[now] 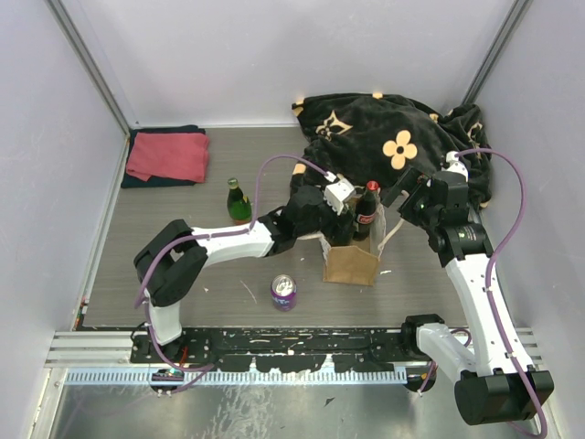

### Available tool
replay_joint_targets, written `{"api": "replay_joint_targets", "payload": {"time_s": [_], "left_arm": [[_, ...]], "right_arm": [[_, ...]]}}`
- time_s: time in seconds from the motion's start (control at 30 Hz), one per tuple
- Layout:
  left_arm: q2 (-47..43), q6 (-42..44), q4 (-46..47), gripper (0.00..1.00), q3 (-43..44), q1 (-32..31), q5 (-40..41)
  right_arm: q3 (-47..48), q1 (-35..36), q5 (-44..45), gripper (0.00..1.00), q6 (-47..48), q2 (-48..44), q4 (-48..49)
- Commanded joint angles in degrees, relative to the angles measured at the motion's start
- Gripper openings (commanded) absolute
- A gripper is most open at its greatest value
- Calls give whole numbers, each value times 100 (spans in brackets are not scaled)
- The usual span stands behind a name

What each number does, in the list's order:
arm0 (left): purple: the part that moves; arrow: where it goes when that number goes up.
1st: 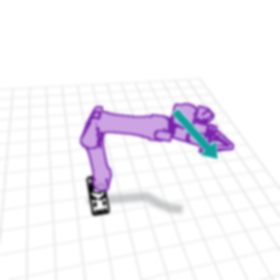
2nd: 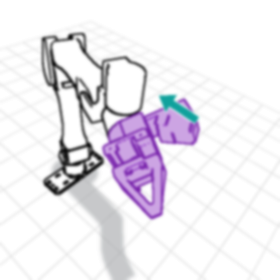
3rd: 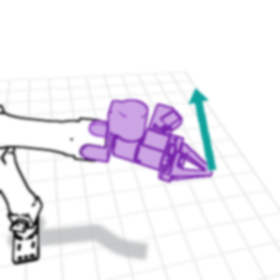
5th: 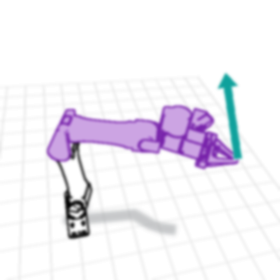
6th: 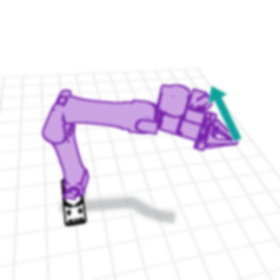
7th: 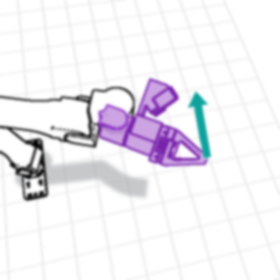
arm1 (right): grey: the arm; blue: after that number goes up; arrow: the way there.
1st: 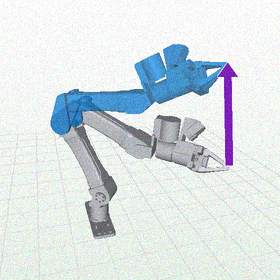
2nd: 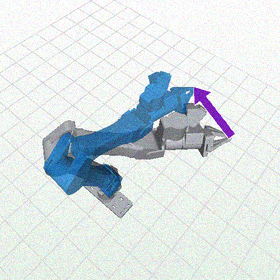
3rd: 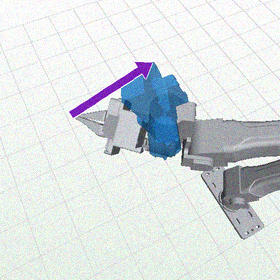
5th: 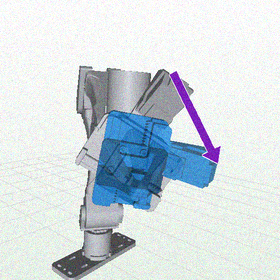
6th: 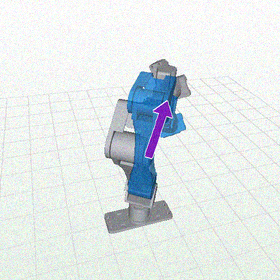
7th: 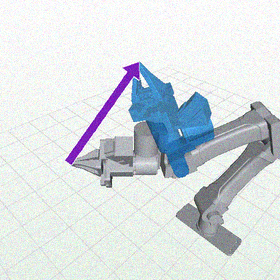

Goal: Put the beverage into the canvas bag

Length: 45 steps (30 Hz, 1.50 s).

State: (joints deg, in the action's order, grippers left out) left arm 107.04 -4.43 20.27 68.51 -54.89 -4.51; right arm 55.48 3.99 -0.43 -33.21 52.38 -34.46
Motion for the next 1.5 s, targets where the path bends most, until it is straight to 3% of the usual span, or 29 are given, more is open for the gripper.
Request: {"api": "replay_joint_targets", "payload": {"time_s": [0.0, 0.53, 0.87, 0.97, 1.03, 1.17, 1.33, 1.47], "left_arm": [[-61, 41, -360, 78, 175, -39, -62], [-434, 161, -948, 90, 712, -118, -224], [-1357, 321, -1721, 89, 860, -118, -468], [-1779, 340, -1970, 88, 868, -41, -222], [-2021, 60, -2178, 85, 961, 296, -195], [-2327, -228, -2623, 84, 1123, 1577, -266], [-2517, -141, -2675, 89, 815, 3043, -412], [-2684, -61, -2331, 94, 238, 3769, -518]], "right_arm": [[48, -15, -63, 100, -49, -68, 291], [93, -14, -64, 100, -89, -117, 226], [288, -13, 53, 100, -53, -247, -96], [321, -14, 54, 100, -67, -282, -144], [339, -13, 43, 100, -87, -298, -155], [357, -15, 43, 100, -87, -325, -185], [311, -13, 27, 100, -102, -308, -150], [247, -17, 16, 100, -105, -317, -140]]}}
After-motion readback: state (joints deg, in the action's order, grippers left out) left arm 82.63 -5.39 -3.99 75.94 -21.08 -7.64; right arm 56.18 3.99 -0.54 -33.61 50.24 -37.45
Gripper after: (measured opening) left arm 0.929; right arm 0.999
